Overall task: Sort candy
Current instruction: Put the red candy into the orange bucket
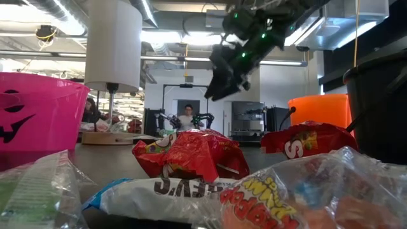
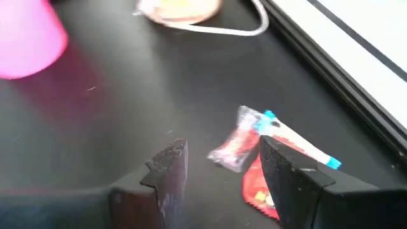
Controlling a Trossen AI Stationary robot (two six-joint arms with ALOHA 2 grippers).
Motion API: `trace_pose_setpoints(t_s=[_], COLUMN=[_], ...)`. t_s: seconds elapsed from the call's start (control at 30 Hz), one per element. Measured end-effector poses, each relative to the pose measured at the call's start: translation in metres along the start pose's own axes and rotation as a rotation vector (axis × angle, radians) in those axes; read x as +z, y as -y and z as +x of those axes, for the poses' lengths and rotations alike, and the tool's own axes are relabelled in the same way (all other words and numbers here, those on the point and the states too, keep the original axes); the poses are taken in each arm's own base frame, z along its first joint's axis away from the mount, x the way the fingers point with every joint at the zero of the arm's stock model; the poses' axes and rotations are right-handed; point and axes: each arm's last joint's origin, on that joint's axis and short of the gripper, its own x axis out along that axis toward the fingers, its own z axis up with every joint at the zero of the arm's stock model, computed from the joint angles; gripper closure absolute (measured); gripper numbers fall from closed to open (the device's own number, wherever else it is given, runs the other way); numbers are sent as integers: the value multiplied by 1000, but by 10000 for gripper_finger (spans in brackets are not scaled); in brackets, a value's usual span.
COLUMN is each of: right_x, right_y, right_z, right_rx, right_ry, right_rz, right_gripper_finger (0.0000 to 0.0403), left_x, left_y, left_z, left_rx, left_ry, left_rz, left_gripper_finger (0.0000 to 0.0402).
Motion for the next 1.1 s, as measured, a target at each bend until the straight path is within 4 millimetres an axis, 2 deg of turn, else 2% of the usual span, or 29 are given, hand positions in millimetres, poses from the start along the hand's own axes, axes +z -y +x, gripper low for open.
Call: trace_pose_setpoints(t_s=[0.13,0.3,0.53,0.83,0.97,1.1], right_x=[-6,-19,-36,-54,-58,-59], right_y=[12,14,23,47,46,45], right_z=[21,45,60,69,72,72], right_rx=[-27,-35,-163,-194,-165,-140], right_ry=[-8,-38,-123,-262,-294,-304], right_rz=[37,38,41,153,156,158], right_gripper_finger=[210,210,210,210,213,246], left_x=[-11,-40,-69,-72,-72,-73], left_y=[5,12,16,17,17,17], left_z=[4,11,17,18,18,18], left_rx=[-38,-48,-45,-46,-50,-52], left_ry=[47,86,78,73,71,70], left_rz=[-7,-38,-88,-83,-80,-71], left_gripper_finger=[250,250,251,251,251,251])
